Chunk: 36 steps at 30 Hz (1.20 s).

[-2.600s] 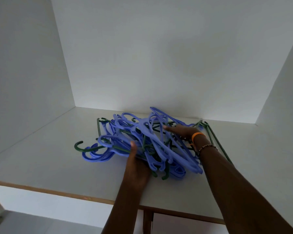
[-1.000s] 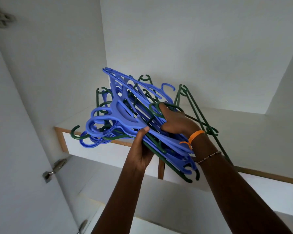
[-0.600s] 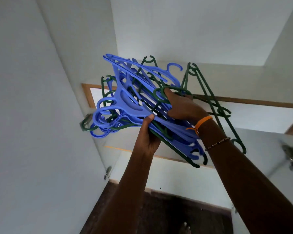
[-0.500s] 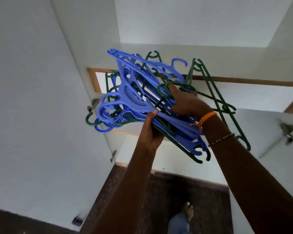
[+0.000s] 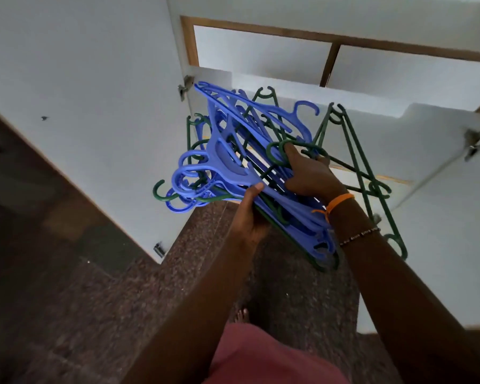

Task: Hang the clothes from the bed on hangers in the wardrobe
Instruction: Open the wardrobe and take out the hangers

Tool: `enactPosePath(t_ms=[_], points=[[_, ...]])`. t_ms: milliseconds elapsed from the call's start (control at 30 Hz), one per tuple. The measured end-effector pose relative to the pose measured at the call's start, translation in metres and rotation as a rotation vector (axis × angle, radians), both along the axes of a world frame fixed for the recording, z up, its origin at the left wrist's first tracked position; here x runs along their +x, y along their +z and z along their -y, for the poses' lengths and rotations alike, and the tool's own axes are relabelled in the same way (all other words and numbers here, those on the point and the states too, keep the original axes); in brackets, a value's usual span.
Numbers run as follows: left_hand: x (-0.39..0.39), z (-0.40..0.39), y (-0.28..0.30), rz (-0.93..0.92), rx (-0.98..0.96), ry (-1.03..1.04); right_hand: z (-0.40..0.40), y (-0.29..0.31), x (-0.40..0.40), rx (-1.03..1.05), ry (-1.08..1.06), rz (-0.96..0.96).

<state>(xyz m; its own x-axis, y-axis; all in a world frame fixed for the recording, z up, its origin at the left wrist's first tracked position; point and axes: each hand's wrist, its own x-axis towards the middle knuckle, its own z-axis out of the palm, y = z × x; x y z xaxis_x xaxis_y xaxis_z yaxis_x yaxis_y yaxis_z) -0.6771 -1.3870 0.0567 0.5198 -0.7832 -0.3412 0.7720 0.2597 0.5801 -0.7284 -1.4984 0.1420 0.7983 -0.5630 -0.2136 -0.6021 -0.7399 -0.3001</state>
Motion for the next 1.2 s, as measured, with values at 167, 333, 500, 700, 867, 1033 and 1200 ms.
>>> enactPosePath(t_ms=[167,333,500,700,867,1033,1200], points=[[-0.047,-0.073,-0.027,-0.033,0.050,0.044,-0.069,-0.026,-0.037,0.069,0.043,-0.046],[-0.083,-0.156,-0.052,-0.053,0.056,0.114,-0.147,-0.047,-0.067,0.168,0.121,-0.105],[-0.102,-0.233,-0.061,-0.082,0.082,0.195,-0.218,-0.063,-0.073,0.232,0.210,-0.046],[-0.107,-0.328,-0.067,-0.149,0.064,0.355,-0.311,-0.067,-0.053,0.237,0.367,-0.184],[-0.094,-0.419,-0.073,-0.137,0.050,0.460,-0.405,-0.072,-0.020,0.230,0.487,-0.215],[-0.078,-0.530,-0.074,-0.126,0.005,0.617,-0.519,-0.078,0.018,0.231,0.683,-0.189],[-0.066,-0.636,-0.065,-0.129,0.064,0.818,-0.635,-0.080,0.055,0.178,0.897,-0.172]])
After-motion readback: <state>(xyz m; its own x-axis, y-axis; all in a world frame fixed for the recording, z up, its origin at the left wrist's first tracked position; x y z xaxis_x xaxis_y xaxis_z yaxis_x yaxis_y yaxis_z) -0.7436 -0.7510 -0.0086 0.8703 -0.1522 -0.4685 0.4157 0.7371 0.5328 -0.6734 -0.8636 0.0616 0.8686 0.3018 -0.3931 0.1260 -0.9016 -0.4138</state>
